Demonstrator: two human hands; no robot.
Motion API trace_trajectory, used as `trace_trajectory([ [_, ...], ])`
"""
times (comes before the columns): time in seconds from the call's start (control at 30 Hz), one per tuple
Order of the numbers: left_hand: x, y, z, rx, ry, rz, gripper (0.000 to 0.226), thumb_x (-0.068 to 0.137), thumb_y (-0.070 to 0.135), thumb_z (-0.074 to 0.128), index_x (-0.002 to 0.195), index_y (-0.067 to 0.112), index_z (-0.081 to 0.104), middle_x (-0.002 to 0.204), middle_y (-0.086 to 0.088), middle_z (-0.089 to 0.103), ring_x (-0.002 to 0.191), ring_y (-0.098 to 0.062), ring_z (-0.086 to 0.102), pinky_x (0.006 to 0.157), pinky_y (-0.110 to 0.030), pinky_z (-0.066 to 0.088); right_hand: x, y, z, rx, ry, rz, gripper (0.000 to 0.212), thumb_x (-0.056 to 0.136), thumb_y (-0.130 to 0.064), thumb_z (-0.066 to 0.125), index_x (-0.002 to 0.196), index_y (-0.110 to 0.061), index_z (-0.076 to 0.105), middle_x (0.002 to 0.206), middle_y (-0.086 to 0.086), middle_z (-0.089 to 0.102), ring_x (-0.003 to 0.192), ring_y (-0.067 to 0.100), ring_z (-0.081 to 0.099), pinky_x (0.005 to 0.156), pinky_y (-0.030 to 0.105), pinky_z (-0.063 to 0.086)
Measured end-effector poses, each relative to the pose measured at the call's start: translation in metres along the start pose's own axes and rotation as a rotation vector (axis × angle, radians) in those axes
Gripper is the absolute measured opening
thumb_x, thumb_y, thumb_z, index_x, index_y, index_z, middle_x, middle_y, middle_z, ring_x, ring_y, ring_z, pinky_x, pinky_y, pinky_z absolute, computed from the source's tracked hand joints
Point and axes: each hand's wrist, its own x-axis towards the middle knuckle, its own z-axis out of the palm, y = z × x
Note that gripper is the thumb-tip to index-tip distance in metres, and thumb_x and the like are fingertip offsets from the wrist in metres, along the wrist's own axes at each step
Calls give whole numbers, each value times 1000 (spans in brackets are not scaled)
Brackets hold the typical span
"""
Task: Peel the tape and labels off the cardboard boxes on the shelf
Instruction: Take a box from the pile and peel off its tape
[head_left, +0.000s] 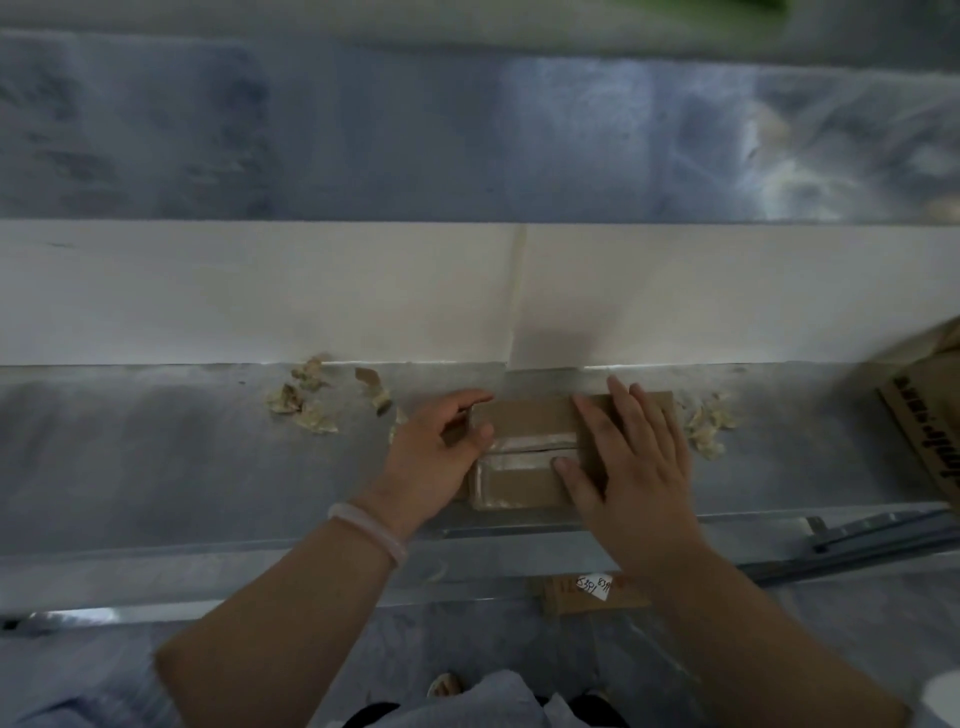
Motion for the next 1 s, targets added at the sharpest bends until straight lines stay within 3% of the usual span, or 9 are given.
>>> trace_trajectory([
  [0.1, 4, -3, 1, 39, 12, -41, 36, 95, 21, 56, 129, 31, 55, 123, 8, 58, 116, -4, 53, 102, -22, 41, 2, 7, -3, 10, -48, 175, 71, 85, -69, 33, 145, -31, 40, 160, 5, 20, 148, 26, 12, 120, 46, 8],
  [0.2, 6, 0, 1, -23, 31, -86, 26, 96, 18, 55, 117, 32, 62, 112, 5, 65, 110, -10, 60, 103, -36, 45, -1, 11, -9, 69, -163, 281, 77, 83, -79, 27, 149, -39, 28, 163, 0, 5, 148, 23, 3, 120, 43, 5],
  [0.43, 11, -4, 4, -30, 182, -221, 9, 86, 30, 69, 92, 29, 62, 94, 8, 67, 95, -15, 65, 89, -40, 54, 5, 5, -4, -72, -234, -65, 66, 91, -67, 26, 146, -33, 39, 154, 5, 36, 143, 29, 31, 114, 59, 22],
  [0.53, -1, -11, 9, 9, 148, -257, 29, 88, 41, 62, 108, 22, 69, 100, 4, 71, 97, -16, 66, 90, -35, 52, 3, 4, 3, -181, -311, -117, 81, 86, -80, 15, 149, -33, 33, 155, 7, 34, 142, 30, 32, 111, 64, 23],
  [0.63, -29, -24, 13, -84, 59, -243, 38, 81, 58, 58, 110, 35, 69, 103, 7, 73, 99, -15, 68, 92, -41, 53, 5, 4, 8, -203, -317, -90, 79, 87, -78, 11, 149, -33, 31, 156, 7, 33, 142, 30, 31, 110, 64, 23],
  [0.7, -46, -24, 15, -73, 50, -225, 15, 86, 43, 64, 100, 45, 69, 96, 20, 72, 96, -2, 66, 88, -25, 52, 7, 1, 10, -205, -311, -76, 78, 88, -76, 13, 149, -31, 34, 154, 9, 35, 142, 32, 33, 110, 65, 23],
  [0.8, -59, -26, 16, -26, 108, -182, 24, 89, 16, 66, 98, 38, 66, 82, 32, 66, 87, 14, 61, 74, -4, 43, 8, -6, 13, -225, -308, -53, 77, 88, -74, 18, 149, -30, 35, 153, 10, 37, 141, 34, 33, 110, 65, 23],
  [0.9, -59, -22, 16, -5, 169, -185, 22, 86, 17, 69, 107, 23, 70, 90, 25, 65, 80, 19, 59, 71, -1, 43, 10, -11, 14, -225, -299, -25, 77, 88, -73, 18, 148, -29, 37, 152, 12, 39, 140, 36, 35, 109, 66, 24],
  [1.0, -54, -21, 13, 11, 209, -213, 17, 85, 22, 71, 101, 26, 71, 87, 18, 68, 76, 15, 61, 69, -4, 45, 10, -14, 14, -235, -305, -16, 78, 88, -74, 14, 148, -29, 37, 152, 12, 39, 140, 36, 35, 109, 66, 24],
])
